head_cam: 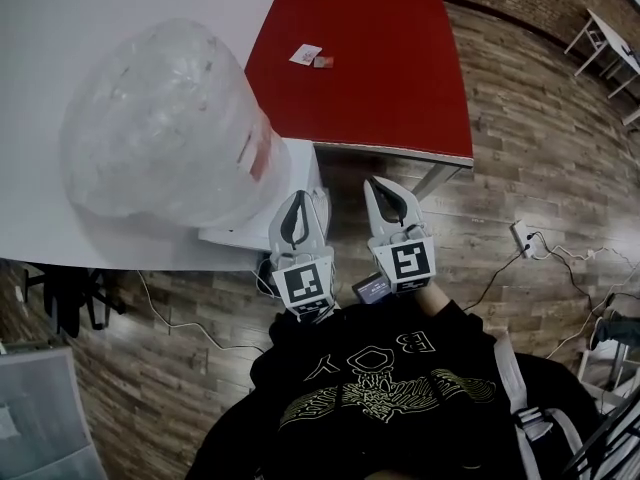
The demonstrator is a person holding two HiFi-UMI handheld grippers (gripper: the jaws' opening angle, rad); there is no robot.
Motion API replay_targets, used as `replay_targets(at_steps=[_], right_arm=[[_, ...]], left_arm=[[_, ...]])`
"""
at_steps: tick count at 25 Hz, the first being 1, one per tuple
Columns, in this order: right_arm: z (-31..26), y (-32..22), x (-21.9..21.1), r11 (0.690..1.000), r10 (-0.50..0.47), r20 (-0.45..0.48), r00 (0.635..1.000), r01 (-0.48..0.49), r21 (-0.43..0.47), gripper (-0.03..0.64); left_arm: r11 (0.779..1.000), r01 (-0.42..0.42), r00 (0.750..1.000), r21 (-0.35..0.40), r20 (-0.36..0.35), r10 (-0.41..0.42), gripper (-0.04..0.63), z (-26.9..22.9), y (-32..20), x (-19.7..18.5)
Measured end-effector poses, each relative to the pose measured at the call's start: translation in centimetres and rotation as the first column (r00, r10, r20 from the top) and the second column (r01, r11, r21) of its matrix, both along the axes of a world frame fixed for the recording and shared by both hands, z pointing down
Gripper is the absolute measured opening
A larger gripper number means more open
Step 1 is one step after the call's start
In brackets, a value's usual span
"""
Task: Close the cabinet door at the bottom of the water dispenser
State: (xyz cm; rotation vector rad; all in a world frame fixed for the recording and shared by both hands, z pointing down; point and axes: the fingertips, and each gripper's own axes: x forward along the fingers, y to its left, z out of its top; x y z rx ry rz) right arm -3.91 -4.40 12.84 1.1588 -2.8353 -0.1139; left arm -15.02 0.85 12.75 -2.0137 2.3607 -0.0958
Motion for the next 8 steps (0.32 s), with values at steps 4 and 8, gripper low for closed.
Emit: replay_targets(at_steps=[4,8], right_arm=[[0.24,-0.06,0.39,1.000,0.008,-0.004,1.000,-0.008,-0.003,-0.002],[0.32,-0.07,0.51,1.000,0.010,-0.003,1.000,-0.010,-0.008,-0.002]], left_arm=[[1.000,0.003,1.000,-0.013,-0.010,-0.003,0.008,0.12,0.12,-0.04],[1.000,0.003,1.000,-0.013,-0.009,-0.003,0.007,0.20,0.12,-0.08]])
